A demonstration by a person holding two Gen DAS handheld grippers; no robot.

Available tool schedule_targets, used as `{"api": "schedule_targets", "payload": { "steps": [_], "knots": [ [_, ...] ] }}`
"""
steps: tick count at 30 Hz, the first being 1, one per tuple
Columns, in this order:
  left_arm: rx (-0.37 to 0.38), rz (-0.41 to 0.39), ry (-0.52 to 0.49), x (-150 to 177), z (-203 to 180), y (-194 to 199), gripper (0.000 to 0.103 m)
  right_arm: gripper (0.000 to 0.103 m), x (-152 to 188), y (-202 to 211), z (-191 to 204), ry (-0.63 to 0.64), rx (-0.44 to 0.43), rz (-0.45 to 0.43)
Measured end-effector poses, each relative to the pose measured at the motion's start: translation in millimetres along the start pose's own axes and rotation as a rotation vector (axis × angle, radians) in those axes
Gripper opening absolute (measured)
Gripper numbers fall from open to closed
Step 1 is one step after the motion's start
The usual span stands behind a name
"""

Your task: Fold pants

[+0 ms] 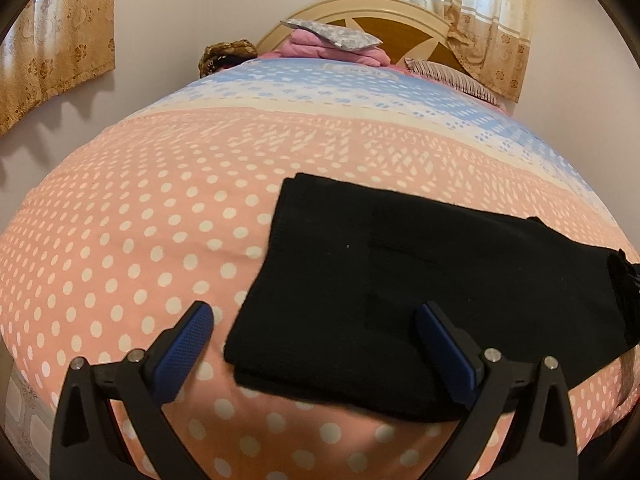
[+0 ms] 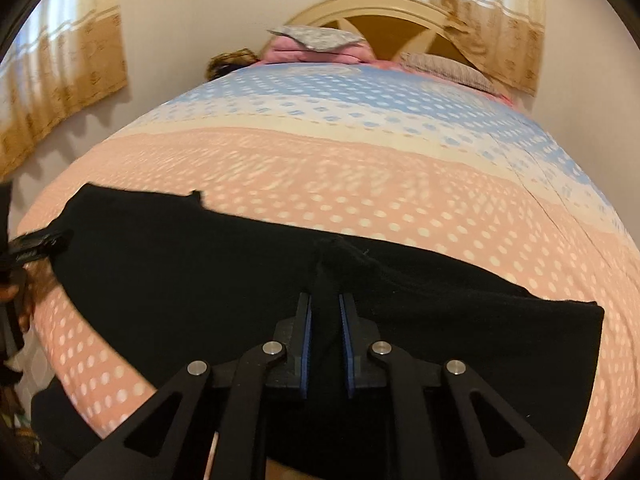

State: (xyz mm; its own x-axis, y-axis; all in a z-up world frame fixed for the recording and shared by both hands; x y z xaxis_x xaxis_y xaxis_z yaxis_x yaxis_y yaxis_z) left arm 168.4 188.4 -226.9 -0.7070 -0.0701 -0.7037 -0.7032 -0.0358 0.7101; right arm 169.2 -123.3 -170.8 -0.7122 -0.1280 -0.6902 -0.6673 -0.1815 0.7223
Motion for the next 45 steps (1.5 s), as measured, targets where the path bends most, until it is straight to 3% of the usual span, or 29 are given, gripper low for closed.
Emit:
{"api": "schedule_targets", "payload": {
  "steps": [5, 6, 7, 9, 14, 19, 21, 23, 25, 27, 31, 34, 39, 41, 45],
  "knots": [
    [0.023, 0.009, -0.015, -2, -2, -6, 0.103, 0.02, 7, -20, 0, 0.007, -0.005, 0.023],
    [0.027, 0.013, -0.014, -3, -1, -7, 0.103, 0.031, 7, -17, 0, 0.013, -0.018, 0.021],
    [0.027, 0.015, -0.014, -3, -1, -7, 0.103, 0.048, 7, -14, 3, 0.027, -0.037, 0.027],
    [0.026, 0.021, -0.021, -4, -1, -7, 0.103, 0.058, 9, -3, 3, 0.038, -0.06, 0.024],
    [0.024, 0.015, -0.003, -4, 4, -6, 0.103, 0.058, 7, 37, -28, -0.065, -0.107, -0.081],
    [0.005, 0.013, 0.02, -3, 12, -3, 0.103, 0.058, 5, 75, -124, -0.328, -0.044, -0.23],
    [-0.003, 0.01, 0.031, -3, 16, -2, 0.103, 0.058, 12, 74, -165, -0.486, -0.048, -0.226],
    [-0.002, 0.014, 0.039, -2, 16, -4, 0.103, 0.058, 18, 65, -179, -0.537, -0.095, -0.211],
    [-0.012, 0.015, 0.025, -1, 14, -5, 0.103, 0.058, 20, 50, -180, -0.523, -0.124, -0.188],
    [-0.012, 0.016, 0.023, -1, 14, -5, 0.103, 0.058, 25, 30, -183, -0.526, -0.098, -0.131],
    [-0.023, 0.003, 0.02, -2, 19, 2, 0.103, 0.058, 21, 31, -178, -0.465, -0.078, -0.126],
    [-0.035, -0.03, 0.032, -4, 28, 10, 0.103, 0.058, 21, 51, -174, -0.461, -0.044, -0.182],
    [0.02, -0.007, 0.082, 2, 35, 3, 0.103, 0.059, 18, 59, -125, -0.341, -0.14, -0.19],
    [0.049, -0.014, 0.069, 1, 30, -1, 0.103, 0.059, 19, 51, -107, -0.275, -0.139, -0.179],
    [0.057, -0.009, 0.04, -3, 24, -8, 0.103, 0.059, 32, 24, -90, -0.235, -0.137, -0.089]
  ]
}}
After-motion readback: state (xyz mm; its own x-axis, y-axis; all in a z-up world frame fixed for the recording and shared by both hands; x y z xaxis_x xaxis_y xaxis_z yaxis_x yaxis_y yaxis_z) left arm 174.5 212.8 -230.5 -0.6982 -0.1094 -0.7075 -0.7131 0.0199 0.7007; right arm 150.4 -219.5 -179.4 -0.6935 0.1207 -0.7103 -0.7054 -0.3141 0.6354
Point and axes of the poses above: each gripper's, at about its wrist camera, not at the fingertips, and y roughly against the way its jaws point, z to its left, x to its underside, the point moved 5 cm from there along -y, roughly the way its jaws point, and after that the axes turned 7 degrees about -y, right-handed, at the moved point
